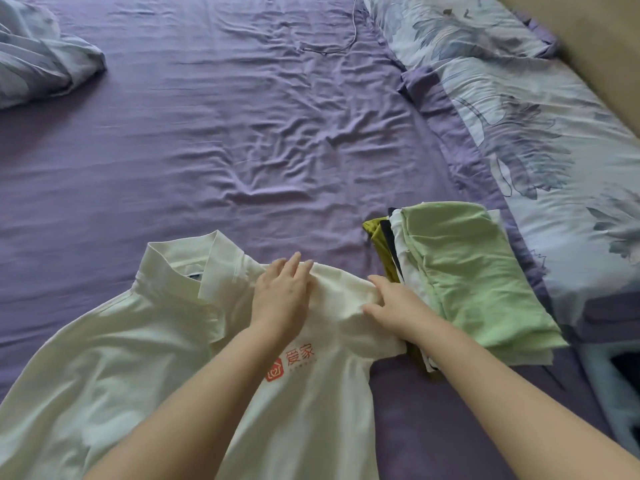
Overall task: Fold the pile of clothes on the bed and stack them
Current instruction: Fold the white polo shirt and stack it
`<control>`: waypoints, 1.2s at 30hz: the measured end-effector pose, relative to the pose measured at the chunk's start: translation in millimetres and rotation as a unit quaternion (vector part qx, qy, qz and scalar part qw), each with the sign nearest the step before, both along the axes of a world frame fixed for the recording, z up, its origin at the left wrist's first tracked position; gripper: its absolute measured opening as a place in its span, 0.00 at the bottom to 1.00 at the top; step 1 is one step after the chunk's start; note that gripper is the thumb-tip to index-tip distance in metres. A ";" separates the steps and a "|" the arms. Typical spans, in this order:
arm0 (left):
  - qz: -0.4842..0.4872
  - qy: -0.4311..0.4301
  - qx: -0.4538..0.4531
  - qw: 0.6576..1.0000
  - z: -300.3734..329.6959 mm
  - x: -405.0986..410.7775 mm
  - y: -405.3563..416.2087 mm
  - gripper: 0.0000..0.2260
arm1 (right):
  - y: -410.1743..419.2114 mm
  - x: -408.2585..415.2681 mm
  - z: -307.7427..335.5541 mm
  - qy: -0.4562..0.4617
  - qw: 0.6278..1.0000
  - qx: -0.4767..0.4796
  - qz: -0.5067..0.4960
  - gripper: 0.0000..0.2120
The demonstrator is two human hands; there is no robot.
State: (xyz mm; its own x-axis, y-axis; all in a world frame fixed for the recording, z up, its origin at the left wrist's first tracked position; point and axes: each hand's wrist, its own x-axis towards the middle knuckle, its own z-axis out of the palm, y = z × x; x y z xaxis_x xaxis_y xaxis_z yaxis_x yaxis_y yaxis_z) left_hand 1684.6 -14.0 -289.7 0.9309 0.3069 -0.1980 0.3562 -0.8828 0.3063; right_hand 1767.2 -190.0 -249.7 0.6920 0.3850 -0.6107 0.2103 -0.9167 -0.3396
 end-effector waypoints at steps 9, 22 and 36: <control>-0.095 0.083 0.003 0.992 19.1 45.2 22.4 0.10 | -4.6 -6.5 -7.7 0.153 0.936 0.213 -0.234 0.41; -0.062 0.169 -0.260 0.949 56.8 27.2 40.6 0.18 | 6.3 -12.6 14.0 0.319 0.693 0.449 -0.465 0.21; 0.058 -0.017 -0.054 0.997 28.9 57.1 44.1 0.20 | -10.5 -19.7 18.4 0.042 0.918 0.277 -0.280 0.32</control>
State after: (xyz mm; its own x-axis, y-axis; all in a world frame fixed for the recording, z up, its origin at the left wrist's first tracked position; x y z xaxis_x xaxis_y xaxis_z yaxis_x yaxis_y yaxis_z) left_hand 1741.7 30.1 -260.8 0.8974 0.3907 -0.2049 0.4412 -0.7982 0.4102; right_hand 1747.5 -200.5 -231.3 0.8355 0.2506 -0.4891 -0.2900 -0.5549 -0.7797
